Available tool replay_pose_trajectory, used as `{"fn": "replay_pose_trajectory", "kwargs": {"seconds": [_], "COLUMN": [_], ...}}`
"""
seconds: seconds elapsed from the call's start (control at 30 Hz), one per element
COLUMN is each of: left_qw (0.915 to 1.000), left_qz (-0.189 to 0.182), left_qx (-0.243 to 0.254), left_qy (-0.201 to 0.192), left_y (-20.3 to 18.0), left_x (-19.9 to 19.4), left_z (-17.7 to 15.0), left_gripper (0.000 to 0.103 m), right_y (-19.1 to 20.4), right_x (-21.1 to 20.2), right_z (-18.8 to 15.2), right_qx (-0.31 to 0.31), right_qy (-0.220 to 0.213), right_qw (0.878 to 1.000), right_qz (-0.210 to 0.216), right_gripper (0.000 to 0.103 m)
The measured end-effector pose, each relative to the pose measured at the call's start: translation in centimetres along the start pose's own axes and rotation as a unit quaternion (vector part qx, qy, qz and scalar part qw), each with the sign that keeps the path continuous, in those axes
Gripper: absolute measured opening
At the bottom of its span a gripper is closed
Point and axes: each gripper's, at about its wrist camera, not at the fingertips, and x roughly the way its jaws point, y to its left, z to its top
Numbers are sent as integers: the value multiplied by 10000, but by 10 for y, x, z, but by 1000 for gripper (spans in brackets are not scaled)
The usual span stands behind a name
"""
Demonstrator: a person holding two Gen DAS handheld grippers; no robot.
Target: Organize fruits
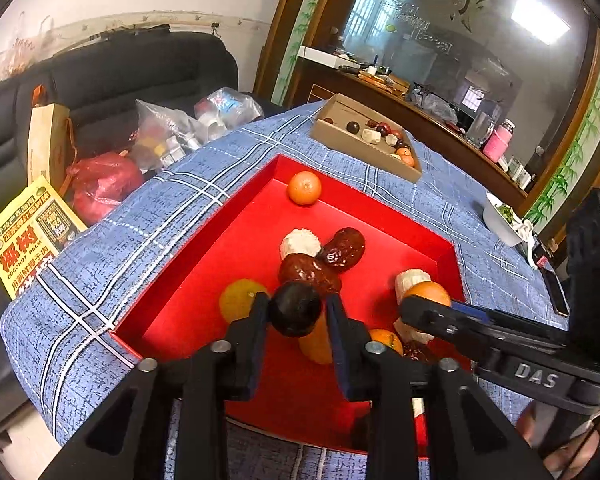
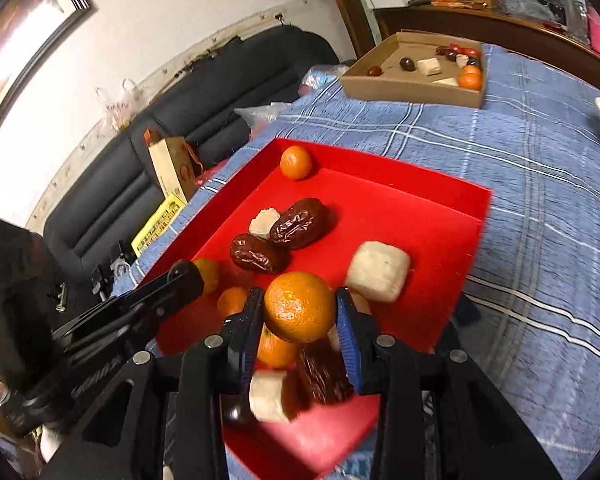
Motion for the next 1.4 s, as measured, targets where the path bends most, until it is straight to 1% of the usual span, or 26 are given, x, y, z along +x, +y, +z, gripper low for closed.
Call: {"fn": "replay_pose_trajectory", "kwargs": {"seconds": [0.03,0.13,0.17,0.2,0.3,0.4,0.43,0.53,0.6,0.67,0.77,0.93,1.03,1.1,1.27,1.4], "left_qw": [10000,10000,9999,9999,9997,9979,9960,9889,9821,9780,9739,9681,9666,9667,9664,9639], "left_qz": [2,7,8,22,137,404,551,921,1149,1262,1332,1396,1364,1321,1238,1260], "left_qx": [-20,-43,-52,-54,43,354,502,843,1104,1263,1434,1753,1920,1995,2117,2248], "left_qy": [-22,-89,-102,-115,-172,-368,-491,-804,-1001,-1075,-1146,-1119,-1013,-914,-764,-676], "left_y": [1,3,3,2,-4,-18,-26,-45,-63,-76,-97,-130,-146,-155,-174,-184], "left_x": [-1,-5,-6,-6,-10,-18,-24,-36,-43,-47,-52,-59,-57,-56,-54,-51], "left_z": [0,2,3,3,3,2,1,-3,-7,-9,-12,-25,-32,-36,-46,-54], "left_gripper": [43,51,53,54,54,54,54,65,67,72,75,79,80,80,81,82], "right_y": [1,2,3,3,3,2,0,-7,-13,-19,-28,-44,-50,-52,-60,-69], "right_x": [4,8,8,7,-3,-18,-27,-46,-60,-71,-84,-104,-118,-126,-139,-142], "right_z": [1,2,3,3,4,2,-2,-12,-24,-35,-50,-71,-81,-87,-100,-106], "right_qx": [3,22,10,-22,-61,-61,-58,-29,-1,49,125,300,306,304,314,416], "right_qy": [15,-15,-38,-77,-204,-377,-480,-706,-885,-1011,-1091,-1215,-1345,-1443,-1546,-1523], "right_qw": [10000,10000,10000,10000,9997,9991,9985,9962,9931,9898,9865,9812,9768,9741,9707,9694], "right_qz": [-15,-1,-18,-41,-114,-193,-265,-511,-764,-1000,-1211,-1470,-1636,-1715,-1813,-1881], "right_gripper": [35,36,39,41,41,45,46,50,52,54,55,61,64,69,71,72]}}
